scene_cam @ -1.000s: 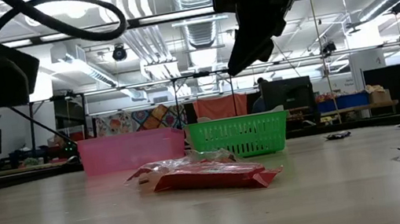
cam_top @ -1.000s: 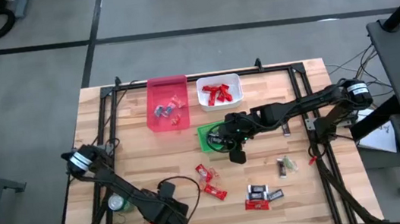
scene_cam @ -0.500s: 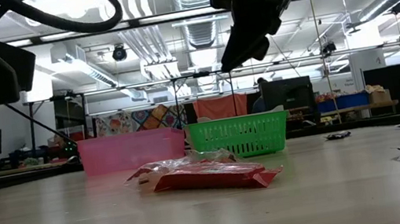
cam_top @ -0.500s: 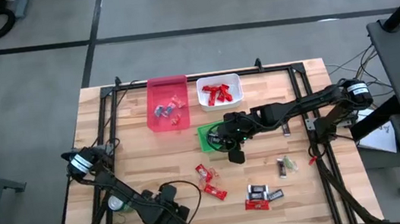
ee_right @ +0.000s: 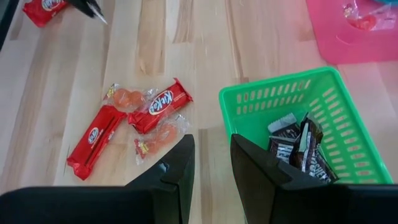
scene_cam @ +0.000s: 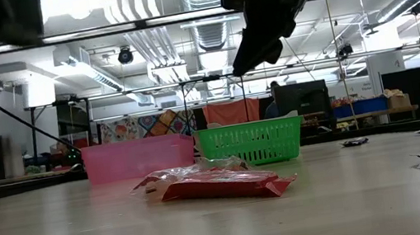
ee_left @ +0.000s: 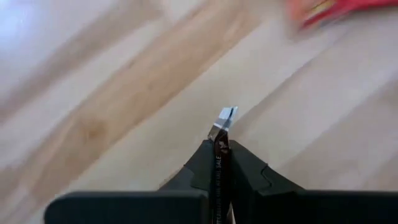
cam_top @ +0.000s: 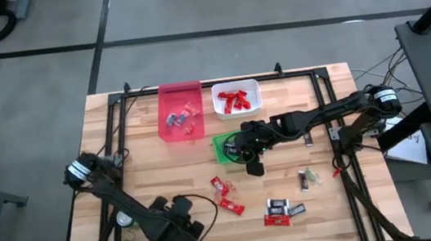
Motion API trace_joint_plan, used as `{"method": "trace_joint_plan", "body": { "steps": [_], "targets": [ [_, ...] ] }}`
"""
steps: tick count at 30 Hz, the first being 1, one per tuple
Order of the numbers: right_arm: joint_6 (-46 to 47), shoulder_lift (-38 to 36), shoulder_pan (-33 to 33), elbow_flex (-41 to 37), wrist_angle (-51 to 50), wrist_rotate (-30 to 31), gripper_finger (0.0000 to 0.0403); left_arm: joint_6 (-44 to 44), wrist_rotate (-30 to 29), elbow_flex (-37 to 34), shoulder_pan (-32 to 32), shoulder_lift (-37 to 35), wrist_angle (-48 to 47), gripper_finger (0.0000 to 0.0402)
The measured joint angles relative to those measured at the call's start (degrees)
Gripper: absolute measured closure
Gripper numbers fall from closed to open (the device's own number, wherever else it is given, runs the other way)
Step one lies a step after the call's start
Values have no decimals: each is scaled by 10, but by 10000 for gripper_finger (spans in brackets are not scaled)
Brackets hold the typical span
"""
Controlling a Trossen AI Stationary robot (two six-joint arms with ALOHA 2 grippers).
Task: Sort candy
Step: Put the brown chocolate bar into the green bin
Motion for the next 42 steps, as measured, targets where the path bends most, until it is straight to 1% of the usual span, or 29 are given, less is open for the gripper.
{"method": "trace_joint_plan", "body": {
  "steps": [2, 4, 6, 9, 14, 18, 19, 22, 25, 29, 34, 35, 38, 42],
  "targets": [
    [0, 0, 0, -5, 2, 0, 307, 28, -32, 0, 0, -19, 6, 396],
    [-1, 0, 0, -15, 18, 0, 307, 75, -72, 0, -1, -36, 21, 396],
    [-1, 0, 1, -31, 49, -4, 307, 146, -120, 0, -3, -55, 58, 396],
    [-14, 0, 10, -59, 117, -8, 307, 279, -185, 0, -4, -78, 134, 396],
    [-53, 0, 36, -106, 274, -20, 307, 510, -273, 0, -1, -99, 257, 396],
    [-77, 0, 59, -147, 429, -20, 307, 643, -365, -1, 4, -104, 343, 397],
    [-81, 0, 63, -156, 460, -20, 307, 673, -378, -1, 5, -104, 369, 397],
    [-88, 0, 76, -171, 527, -20, 305, 756, -382, -1, 12, -103, 441, 397],
    [-88, 0, 85, -170, 536, -20, 290, 832, -370, -1, 23, -101, 496, 397],
    [-88, 0, 90, -169, 536, -20, 257, 912, -312, -1, 44, -101, 540, 397],
    [-80, 0, 94, -169, 518, -20, 216, 994, -195, -6, 69, -102, 625, 397],
    [-80, 0, 94, -169, 511, -20, 211, 1004, -180, -11, 72, -104, 635, 397],
    [-74, 0, 96, -169, 501, -20, 199, 1011, -166, -46, 80, -116, 675, 397],
    [-77, 0, 102, -169, 505, -16, 195, 1009, -163, -136, 91, -149, 786, 397]
  ]
}}
